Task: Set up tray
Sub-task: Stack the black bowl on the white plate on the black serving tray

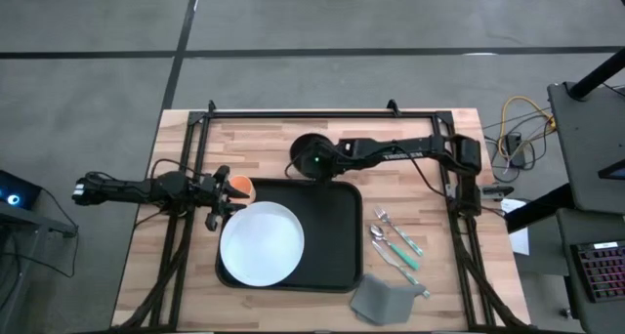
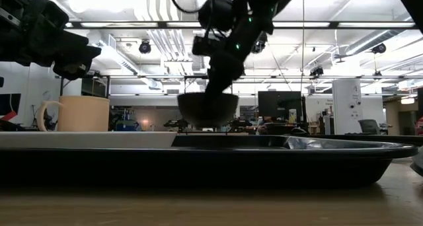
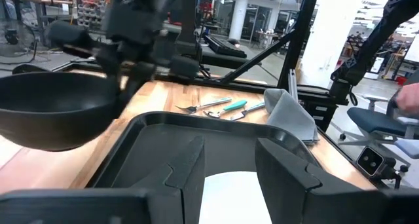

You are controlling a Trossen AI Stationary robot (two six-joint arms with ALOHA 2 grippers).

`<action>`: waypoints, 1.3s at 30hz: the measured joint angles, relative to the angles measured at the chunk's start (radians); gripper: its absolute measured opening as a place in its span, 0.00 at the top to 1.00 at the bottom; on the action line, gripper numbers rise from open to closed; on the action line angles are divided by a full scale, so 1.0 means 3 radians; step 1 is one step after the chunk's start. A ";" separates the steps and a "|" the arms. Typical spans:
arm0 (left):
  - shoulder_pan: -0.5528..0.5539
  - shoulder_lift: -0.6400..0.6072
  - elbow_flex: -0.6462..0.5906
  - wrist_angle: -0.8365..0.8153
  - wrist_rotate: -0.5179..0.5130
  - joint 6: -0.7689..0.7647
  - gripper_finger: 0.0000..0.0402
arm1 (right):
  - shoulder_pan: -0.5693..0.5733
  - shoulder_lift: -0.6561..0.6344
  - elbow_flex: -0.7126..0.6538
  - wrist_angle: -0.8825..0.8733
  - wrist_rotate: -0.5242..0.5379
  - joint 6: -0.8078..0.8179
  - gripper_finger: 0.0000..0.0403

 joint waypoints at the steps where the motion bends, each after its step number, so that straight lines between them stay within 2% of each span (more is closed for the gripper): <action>1: -0.0001 0.0000 0.0000 0.0000 0.0000 0.0000 0.71 | 0.0046 0.0000 0.0036 -0.0008 0.0000 0.0000 0.98; 23: -0.0001 0.0000 0.0000 0.0001 -0.0003 0.0000 0.71 | 0.0883 0.0089 0.0445 0.0011 -0.0030 -0.0075 0.98; 26: 0.0000 -0.0001 0.0000 0.0000 -0.0004 0.0000 0.71 | 0.0960 0.0309 0.0718 -0.0113 -0.0015 -0.0087 0.98; 35: 0.0000 0.0001 0.0000 0.0000 -0.0005 0.0000 0.71 | 0.1194 0.1102 0.2091 -0.1062 -0.0006 -0.0283 0.98; 39: -0.0001 0.0004 0.0001 0.0000 -0.0003 0.0000 0.71 | 0.1244 0.1267 0.2384 -0.1254 -0.0022 -0.0355 0.98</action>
